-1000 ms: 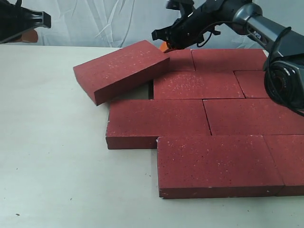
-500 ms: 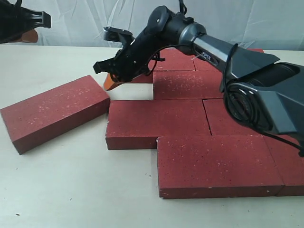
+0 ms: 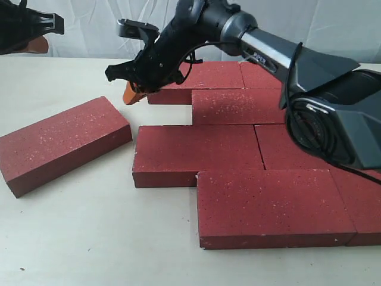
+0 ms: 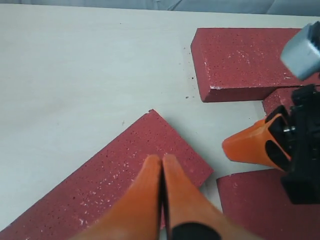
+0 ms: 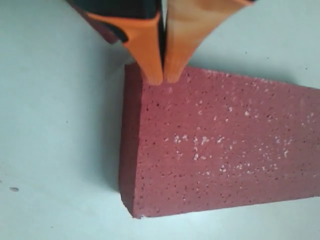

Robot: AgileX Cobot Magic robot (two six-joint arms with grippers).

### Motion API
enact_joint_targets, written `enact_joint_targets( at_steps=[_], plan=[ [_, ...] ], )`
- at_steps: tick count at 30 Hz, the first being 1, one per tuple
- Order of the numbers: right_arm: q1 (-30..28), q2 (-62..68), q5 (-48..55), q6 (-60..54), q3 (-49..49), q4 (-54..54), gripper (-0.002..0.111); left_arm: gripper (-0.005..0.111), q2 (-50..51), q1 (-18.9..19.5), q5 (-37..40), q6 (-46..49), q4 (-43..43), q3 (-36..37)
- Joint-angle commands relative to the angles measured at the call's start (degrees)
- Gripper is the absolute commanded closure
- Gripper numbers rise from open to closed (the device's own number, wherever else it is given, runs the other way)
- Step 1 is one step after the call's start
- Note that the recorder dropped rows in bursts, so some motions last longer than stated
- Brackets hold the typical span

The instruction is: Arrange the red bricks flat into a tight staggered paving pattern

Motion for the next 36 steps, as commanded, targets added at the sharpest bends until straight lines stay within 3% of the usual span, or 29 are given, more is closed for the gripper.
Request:
enact_joint_targets(
  at_steps=[1, 8, 20, 31, 36],
  plan=[
    [-1.89, -4.14, 4.83, 4.28, 0.08, -3.39, 0.109, 0.107, -0.61, 0.27, -0.5, 0.04, -1.54, -0.24],
    [-3.82, -11.97, 4.83, 5.31, 5.49, -6.24, 0.109, 0.107, -0.61, 0.99, -1.86, -0.39, -2.41, 0.9],
    [-4.75, -33.51, 4.83, 7.18, 31.91, -17.31, 0.109, 0.107, -0.61, 2.26, -1.44, -0.39, -2.85, 1.68],
    [-18.17, -51.11, -2.81, 7.87, 56.08, -17.31, 0.109, 0.107, -0.61, 2.26, -0.39, 1.77, -2.62, 1.68],
    [-21.27, -54.42, -8.52, 7.87, 62.07, -17.6, 0.109, 0.107, -0.61, 2.26, -0.25, 3.09, -2.26, 1.68]
  ],
)
